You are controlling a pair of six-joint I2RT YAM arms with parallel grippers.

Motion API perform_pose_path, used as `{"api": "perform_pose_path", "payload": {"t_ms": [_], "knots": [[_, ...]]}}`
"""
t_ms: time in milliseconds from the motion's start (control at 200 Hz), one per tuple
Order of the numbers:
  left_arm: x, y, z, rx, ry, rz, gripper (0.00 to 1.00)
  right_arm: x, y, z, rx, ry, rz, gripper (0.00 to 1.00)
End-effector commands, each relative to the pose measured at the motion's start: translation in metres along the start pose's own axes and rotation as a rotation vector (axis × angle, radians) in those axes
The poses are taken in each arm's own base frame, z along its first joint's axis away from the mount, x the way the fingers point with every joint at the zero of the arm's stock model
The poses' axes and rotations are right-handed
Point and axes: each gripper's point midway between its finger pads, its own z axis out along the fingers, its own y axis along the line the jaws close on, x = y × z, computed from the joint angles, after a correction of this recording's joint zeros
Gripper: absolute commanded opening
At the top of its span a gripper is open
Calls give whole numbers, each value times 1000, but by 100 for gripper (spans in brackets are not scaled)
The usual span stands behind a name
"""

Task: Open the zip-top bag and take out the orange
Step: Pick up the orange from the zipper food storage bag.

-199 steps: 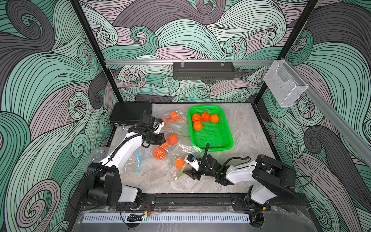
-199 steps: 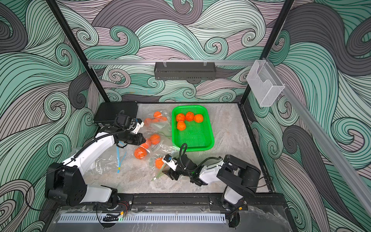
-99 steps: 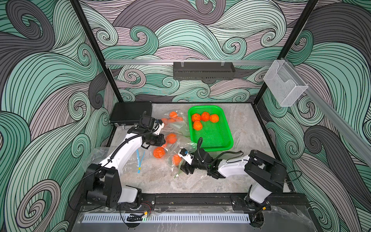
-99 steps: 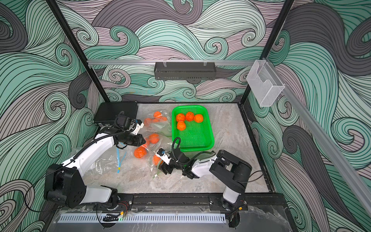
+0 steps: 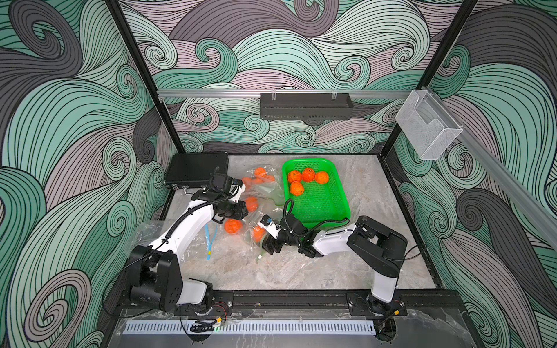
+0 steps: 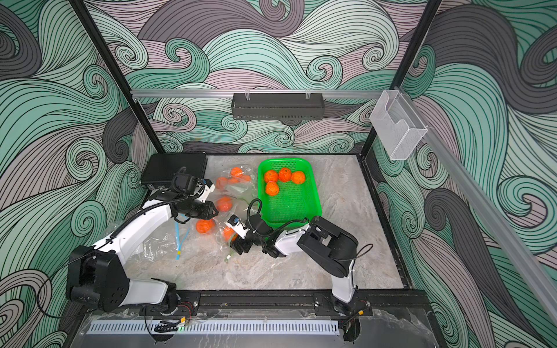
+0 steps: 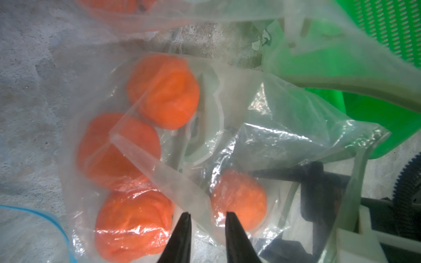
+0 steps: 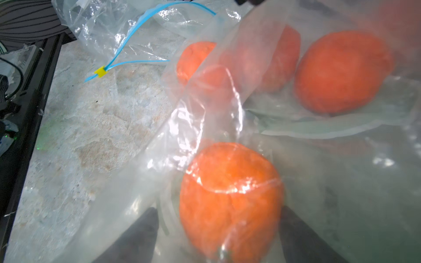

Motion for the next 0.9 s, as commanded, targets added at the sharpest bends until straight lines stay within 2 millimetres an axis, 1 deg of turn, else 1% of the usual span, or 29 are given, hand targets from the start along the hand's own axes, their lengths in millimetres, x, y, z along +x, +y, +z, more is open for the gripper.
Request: {"api": "perform_pose_path", "payload": {"t_ms": [0,120,130,145,190,220,280,420,485,660,760,816,896], "knots": [[10,1,6,7,44,-24,27,-7,-2,6,-26,-6,56,80],[11,-5,18,53,55,-94,25,-9,2,3,-47,-34,52,78],[14,-5,25,64,74,-107,25,-9,2,3,-48,-34,52,78],[15,-7,29,84,87,-115,25,-9,2,2,-50,-36,49,78],[18,-14,37,136,127,-131,25,-11,4,0,-58,-46,40,78],[18,-13,40,131,151,-147,24,-12,5,-1,-66,-50,32,78],[20,-3,49,86,188,-174,23,-14,7,-3,-71,-58,25,78],[30,-3,64,97,259,-210,21,-12,7,-5,-69,-59,14,78],[37,-6,68,107,293,-226,19,-10,5,-5,-63,-54,8,78],[55,-31,74,166,393,-184,15,-12,-4,1,-34,-54,6,80],[63,-39,74,175,428,-151,13,-14,-4,6,-41,-55,10,79],[65,-42,73,178,435,-140,13,-12,-3,8,-55,-45,18,77],[65,-40,72,161,435,-131,12,-12,1,8,-75,-42,29,68]]}}
